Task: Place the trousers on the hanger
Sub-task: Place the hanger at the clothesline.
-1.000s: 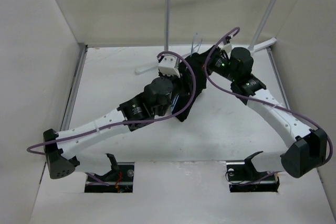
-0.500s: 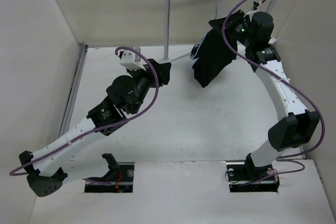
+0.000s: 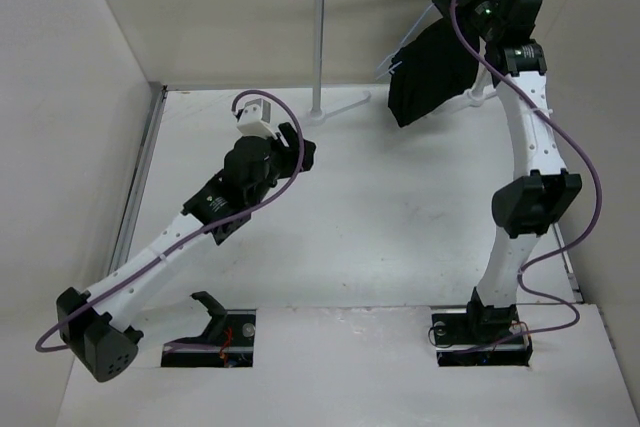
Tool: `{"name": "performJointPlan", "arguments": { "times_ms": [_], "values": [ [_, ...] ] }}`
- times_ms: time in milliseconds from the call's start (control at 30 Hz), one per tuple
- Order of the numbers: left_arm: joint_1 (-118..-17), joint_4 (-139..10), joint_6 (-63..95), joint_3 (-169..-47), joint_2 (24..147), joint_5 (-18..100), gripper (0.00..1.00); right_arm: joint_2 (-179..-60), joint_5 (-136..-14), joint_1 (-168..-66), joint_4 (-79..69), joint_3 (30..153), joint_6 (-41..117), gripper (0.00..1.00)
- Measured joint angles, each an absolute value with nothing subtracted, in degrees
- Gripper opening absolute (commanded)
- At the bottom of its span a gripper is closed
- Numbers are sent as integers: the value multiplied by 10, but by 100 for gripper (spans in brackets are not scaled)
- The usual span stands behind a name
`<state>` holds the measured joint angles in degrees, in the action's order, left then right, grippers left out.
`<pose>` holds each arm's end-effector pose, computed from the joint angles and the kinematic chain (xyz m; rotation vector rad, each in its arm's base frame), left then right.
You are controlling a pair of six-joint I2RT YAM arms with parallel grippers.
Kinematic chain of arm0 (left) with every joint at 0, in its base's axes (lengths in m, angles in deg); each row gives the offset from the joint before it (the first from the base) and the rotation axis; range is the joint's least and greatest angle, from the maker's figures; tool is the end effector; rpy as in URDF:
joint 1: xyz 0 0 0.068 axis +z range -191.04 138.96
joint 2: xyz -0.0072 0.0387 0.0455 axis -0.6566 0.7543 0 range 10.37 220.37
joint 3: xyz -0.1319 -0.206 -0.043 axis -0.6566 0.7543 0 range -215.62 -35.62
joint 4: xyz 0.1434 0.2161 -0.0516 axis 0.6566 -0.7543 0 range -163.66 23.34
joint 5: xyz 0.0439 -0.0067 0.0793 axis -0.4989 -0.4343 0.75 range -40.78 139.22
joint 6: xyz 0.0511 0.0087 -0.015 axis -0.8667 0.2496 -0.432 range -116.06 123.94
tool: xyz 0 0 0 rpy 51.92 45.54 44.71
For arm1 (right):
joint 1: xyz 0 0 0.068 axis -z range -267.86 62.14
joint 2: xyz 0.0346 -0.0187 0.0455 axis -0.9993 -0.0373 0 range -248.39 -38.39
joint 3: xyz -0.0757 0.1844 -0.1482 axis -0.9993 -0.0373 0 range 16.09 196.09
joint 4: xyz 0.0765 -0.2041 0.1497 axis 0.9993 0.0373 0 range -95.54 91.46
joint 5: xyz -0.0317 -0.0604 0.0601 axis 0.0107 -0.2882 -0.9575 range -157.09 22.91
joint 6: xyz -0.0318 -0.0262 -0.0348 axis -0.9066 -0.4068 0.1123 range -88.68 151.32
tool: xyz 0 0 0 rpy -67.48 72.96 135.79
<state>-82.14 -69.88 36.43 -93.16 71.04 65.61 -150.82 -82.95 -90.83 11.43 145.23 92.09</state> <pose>0.2038 -0.1643 0.3559 -0.0915 1.7270 -0.7217 0.4386 0.0325 0.4624 0.6034 1.5714 1.0736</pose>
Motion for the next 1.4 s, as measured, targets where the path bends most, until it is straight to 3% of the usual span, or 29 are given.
{"name": "performJointPlan", "arguments": {
  "times_ms": [700, 1167, 1300, 1400],
  "values": [
    [-784, -692, 401, -924, 759, 599, 54, -1665, -831, -837, 207, 1679, 958, 0],
    [-784, -690, 413, -925, 767, 597, 54, -1690, -837, -826, 241, 1698, 958, 1],
    [-784, -691, 417, -925, 767, 597, 54, -1693, -841, -824, 241, 1698, 955, 14],
    [-783, -691, 421, -925, 767, 598, 55, -1693, -843, -823, 240, 1698, 951, 32]
  ]
}}
